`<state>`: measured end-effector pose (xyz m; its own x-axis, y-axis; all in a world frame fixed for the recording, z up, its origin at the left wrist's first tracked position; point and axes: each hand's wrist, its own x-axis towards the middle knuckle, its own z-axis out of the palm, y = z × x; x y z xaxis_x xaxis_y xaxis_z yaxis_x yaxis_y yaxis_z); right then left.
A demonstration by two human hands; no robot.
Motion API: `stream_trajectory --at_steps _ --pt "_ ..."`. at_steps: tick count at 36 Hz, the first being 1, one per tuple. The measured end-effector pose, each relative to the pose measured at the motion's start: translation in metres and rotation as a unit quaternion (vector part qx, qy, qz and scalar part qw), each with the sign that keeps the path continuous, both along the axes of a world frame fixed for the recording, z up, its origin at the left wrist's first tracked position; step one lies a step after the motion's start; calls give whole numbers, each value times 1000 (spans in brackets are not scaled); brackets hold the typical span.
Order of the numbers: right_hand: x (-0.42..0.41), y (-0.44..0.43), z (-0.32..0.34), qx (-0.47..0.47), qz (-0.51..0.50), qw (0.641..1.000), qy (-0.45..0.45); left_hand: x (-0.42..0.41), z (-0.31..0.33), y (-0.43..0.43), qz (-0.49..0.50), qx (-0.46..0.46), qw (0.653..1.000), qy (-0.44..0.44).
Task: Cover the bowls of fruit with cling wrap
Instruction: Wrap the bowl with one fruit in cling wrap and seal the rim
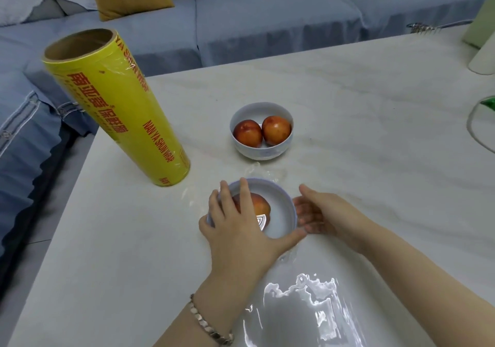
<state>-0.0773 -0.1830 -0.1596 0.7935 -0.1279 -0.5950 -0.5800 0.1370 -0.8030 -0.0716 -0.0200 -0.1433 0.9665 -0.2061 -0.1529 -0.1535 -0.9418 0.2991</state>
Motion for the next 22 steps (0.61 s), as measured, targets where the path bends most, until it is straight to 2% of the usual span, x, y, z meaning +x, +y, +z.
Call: stream_trajectory --at_steps 4,10,12,15,17,19,22 --pt "2 6 1 -22 38 999 23 9 14 14 -79 37 994 68" --pt "1 7 0 9 39 999 12 36 24 35 -221 3 971 88" --pt "1 9 0 12 42 999 0 38 20 32 -237 9 968 87" --pt "1 12 1 -43 42 997 -40 36 11 28 -243 34 967 61" --pt "0 11 3 -71 7 995 -71 35 8 28 -233 31 971 46" --pt "0 10 6 -44 -40 995 -81 35 7 28 -228 27 973 36" --pt "3 13 9 -35 -50 996 -68 34 7 28 -231 33 972 26"
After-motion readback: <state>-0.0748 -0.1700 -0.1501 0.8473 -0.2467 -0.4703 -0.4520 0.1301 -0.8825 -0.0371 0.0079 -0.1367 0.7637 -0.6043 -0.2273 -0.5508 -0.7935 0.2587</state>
